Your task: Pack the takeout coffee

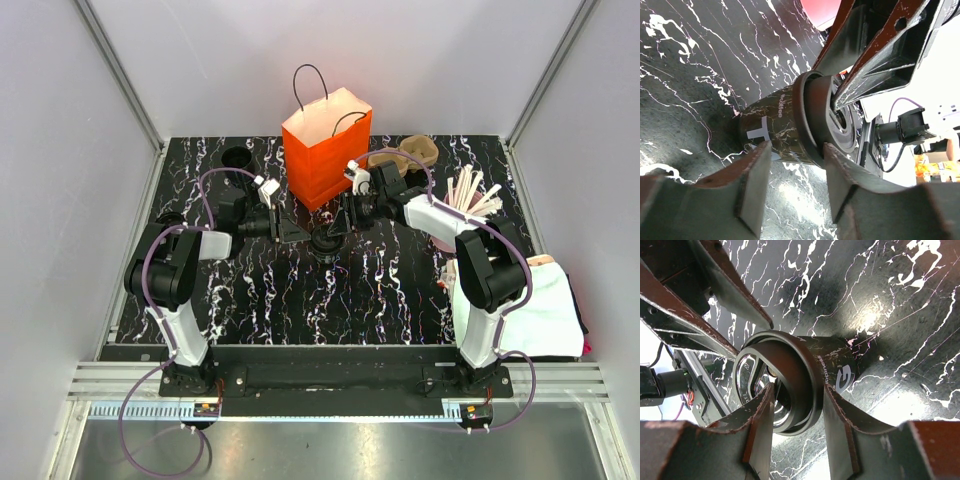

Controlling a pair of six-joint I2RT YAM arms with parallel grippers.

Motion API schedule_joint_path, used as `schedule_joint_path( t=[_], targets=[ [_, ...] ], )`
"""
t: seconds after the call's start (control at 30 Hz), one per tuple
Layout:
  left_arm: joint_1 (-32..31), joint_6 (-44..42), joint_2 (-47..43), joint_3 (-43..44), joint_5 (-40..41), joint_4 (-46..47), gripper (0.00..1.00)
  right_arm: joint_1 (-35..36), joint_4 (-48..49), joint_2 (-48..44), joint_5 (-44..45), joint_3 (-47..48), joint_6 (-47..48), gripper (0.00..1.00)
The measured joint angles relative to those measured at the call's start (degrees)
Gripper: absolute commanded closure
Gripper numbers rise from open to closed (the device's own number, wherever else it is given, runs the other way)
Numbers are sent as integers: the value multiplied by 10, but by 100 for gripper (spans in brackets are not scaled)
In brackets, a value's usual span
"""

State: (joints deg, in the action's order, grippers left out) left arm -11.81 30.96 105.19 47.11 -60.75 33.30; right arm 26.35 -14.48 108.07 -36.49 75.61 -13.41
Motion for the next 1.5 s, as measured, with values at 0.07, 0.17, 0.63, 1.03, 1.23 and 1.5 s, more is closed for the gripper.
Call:
schedule_joint_path(
  t=[0.07,0.17,0.63,1.03,1.23,1.5],
  targets=[
    [0,7,0,0,-3,4,64,0,1,0,1,0,0,73],
    [-3,18,0,0,-5,15,66,0,5,0,5,-2,-1,75],
    [-24,35,-8,0,0,21,96,-3,50,-43,20,-63,4,78],
    [-38,-23,-24,26,31,-72,100,-5,70,-52,29,-78,8,79],
    [-43,-47,-23,49,42,-123,87,-7,72,-51,33,-78,8,79],
    [-46,-72,-23,59,57,-151,44,-10,74,-52,31,-81,10,79]
  ],
)
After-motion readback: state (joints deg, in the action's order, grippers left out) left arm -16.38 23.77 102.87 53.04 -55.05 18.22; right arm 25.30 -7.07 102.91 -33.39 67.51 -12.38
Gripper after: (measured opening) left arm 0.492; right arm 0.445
